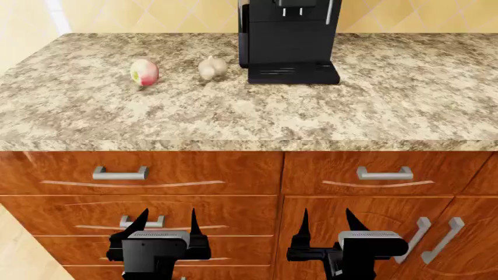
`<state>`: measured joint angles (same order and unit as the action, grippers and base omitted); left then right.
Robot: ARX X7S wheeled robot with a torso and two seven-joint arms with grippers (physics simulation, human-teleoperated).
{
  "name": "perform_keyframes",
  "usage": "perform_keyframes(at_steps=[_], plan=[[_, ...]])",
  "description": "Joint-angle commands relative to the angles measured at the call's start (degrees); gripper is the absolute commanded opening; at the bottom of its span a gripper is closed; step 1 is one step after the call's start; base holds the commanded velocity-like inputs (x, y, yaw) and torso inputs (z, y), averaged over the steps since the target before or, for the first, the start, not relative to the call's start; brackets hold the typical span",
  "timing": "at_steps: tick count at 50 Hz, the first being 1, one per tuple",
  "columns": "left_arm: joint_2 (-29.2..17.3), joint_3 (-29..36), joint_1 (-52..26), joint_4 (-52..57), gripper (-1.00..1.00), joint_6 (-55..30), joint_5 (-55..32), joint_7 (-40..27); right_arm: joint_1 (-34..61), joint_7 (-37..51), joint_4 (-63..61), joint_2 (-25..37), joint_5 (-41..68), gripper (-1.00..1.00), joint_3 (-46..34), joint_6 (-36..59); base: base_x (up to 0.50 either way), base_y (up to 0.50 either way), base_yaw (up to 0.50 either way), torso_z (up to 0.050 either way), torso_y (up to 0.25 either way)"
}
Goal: Pick the peach, ginger from the counter and place them in the cabinet. Then close the cabinet.
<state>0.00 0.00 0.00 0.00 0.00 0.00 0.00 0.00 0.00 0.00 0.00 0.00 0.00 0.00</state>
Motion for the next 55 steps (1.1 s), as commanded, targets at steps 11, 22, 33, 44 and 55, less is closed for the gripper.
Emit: perform_keyframes(at_steps=[11, 22, 33, 44, 55], plan=[[-5.08, 0.95, 4.02, 15.71, 1.0, -0.05, -5.9, 0.3, -3.53, 2.21, -21.16, 3.38, 4.93, 1.0, -4.39, 8.44, 0.0, 0.0, 0.0, 0.027, 0.009], [-8.45, -3.17, -12.74, 39.27, 1.0, -23.16, -12.07, -4.75, 14.84, 4.46, -52.6, 6.29, 8.82, 1.0, -2.74, 39.86, 0.0, 0.0, 0.0, 0.05, 0.017], [-10.99, -4.4, -12.53, 45.67, 1.0, -29.48, -12.62, -6.78, 14.73, 5.46, -57.78, 7.41, 10.73, 1.0, -2.91, 44.63, 0.1, 0.3, 0.0, 0.032, 0.009], [-12.16, -1.73, -12.14, 45.39, 1.0, -27.51, -9.39, -8.5, 15.0, 6.61, -57.58, 8.24, 10.98, 1.0, -4.08, 44.57, 0.2, 0.5, 0.0, 0.0, 0.0], [-12.86, -1.04, -12.13, 45.53, 1.0, -27.94, -9.22, -9.51, 15.32, 8.27, -58.51, 9.31, 10.66, 1.0, -5.48, 45.27, 0.2, 0.5, 0.0, 0.0, 0.0]])
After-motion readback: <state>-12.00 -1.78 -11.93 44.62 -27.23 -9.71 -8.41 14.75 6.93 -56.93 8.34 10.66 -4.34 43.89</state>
